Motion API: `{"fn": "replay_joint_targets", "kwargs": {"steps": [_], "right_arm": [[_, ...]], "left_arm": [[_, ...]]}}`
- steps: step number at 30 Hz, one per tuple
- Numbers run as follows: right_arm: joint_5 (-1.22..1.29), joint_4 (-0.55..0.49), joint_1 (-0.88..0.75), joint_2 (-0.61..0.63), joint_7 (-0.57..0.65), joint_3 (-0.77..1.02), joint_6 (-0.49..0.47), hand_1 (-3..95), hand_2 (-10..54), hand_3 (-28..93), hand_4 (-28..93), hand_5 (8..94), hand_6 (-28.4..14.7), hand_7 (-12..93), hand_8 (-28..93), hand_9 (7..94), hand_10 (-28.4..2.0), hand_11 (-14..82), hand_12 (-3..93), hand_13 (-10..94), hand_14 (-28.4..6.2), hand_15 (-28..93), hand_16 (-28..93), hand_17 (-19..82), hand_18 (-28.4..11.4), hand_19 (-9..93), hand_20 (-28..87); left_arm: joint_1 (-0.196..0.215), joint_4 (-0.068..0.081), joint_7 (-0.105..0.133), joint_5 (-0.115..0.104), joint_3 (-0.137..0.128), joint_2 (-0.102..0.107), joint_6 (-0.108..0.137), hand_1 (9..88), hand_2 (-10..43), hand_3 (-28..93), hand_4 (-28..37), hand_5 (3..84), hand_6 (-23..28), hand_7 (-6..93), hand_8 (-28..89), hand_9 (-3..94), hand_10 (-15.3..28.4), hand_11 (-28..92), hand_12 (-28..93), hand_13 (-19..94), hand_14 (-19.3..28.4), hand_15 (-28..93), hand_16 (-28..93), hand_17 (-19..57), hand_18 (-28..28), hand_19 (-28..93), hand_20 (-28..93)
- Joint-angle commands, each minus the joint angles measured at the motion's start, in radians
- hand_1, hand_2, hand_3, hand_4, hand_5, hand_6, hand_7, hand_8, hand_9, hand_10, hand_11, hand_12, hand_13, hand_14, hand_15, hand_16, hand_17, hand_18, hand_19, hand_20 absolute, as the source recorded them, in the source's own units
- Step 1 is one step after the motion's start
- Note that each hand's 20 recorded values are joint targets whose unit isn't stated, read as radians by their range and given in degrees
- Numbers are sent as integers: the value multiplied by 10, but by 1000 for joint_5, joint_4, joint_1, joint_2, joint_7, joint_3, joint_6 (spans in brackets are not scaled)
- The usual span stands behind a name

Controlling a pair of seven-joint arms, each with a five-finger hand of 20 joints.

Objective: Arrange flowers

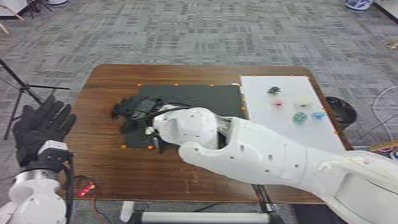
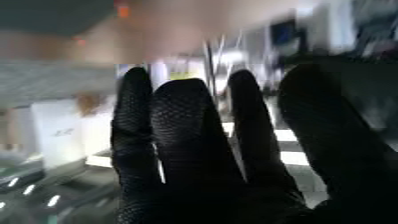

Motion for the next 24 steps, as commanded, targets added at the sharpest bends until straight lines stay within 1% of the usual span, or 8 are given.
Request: {"fn": "replay_joint_targets", "kwargs": {"steps": [1,4,6,8,14,17,22,24], "right_arm": [[-54,-144,-174,221,70,233,82,303,61,756,-233,404,-34,134,-106,419,-146,116,116,593,-144,801,293,252,-217,707,321],[-4,-189,-245,282,122,336,86,314,57,747,-229,473,-31,129,-107,477,-119,130,108,615,-143,790,288,263,-218,709,318],[-7,-198,-279,310,147,398,89,321,53,744,-228,489,-33,127,-107,493,-120,132,106,623,-142,782,287,268,-219,712,318],[-14,-209,-304,339,171,438,89,326,49,742,-228,496,-38,123,-107,501,-126,131,106,628,-142,776,286,271,-220,714,318],[-77,-207,-360,405,224,550,72,335,41,733,-223,504,-44,118,-101,501,-140,123,107,628,-141,767,292,272,-221,717,317],[-139,-188,-397,410,285,594,129,338,30,731,-219,512,-49,116,-99,507,-150,123,112,631,-140,765,293,275,-222,720,317],[-144,-208,-470,464,375,692,-40,362,-4,721,-212,529,-54,113,-95,526,-158,118,121,635,-137,764,297,279,-225,726,317],[-126,-220,-518,490,403,733,-38,390,-25,723,-213,528,-55,112,-94,513,-156,114,122,628,-135,761,298,276,-227,725,315]], "left_arm": [[-1,19,-71,-2,21,-5,-46,267,184,644,-283,355,77,69,-79,323,152,201,73,244,137,227,-60,-61,148,358,83],[-46,35,-76,2,50,4,-47,263,186,646,-283,338,68,60,-84,324,144,193,67,236,124,206,-67,-59,145,357,82],[-77,42,-93,11,59,17,-46,261,186,652,-283,339,67,60,-84,320,142,189,65,230,119,198,-68,-57,142,356,80],[-85,46,-101,18,55,25,-62,261,186,656,-283,344,69,61,-84,316,141,186,64,225,115,193,-69,-56,140,356,79],[-84,35,-113,19,45,47,-83,265,183,661,-283,362,74,63,-84,297,137,185,61,207,107,183,-70,-54,134,355,76],[-92,35,-129,22,46,55,-82,266,182,659,-283,364,75,62,-83,289,135,183,60,200,105,179,-70,-55,131,353,74],[-142,49,-169,32,66,73,-95,264,181,662,-283,365,78,57,-81,280,134,179,58,194,105,173,-70,-54,128,347,69],[-165,50,-157,34,87,90,-81,266,180,662,-283,364,79,57,-80,276,134,177,58,193,105,172,-69,-55,127,346,68]]}}
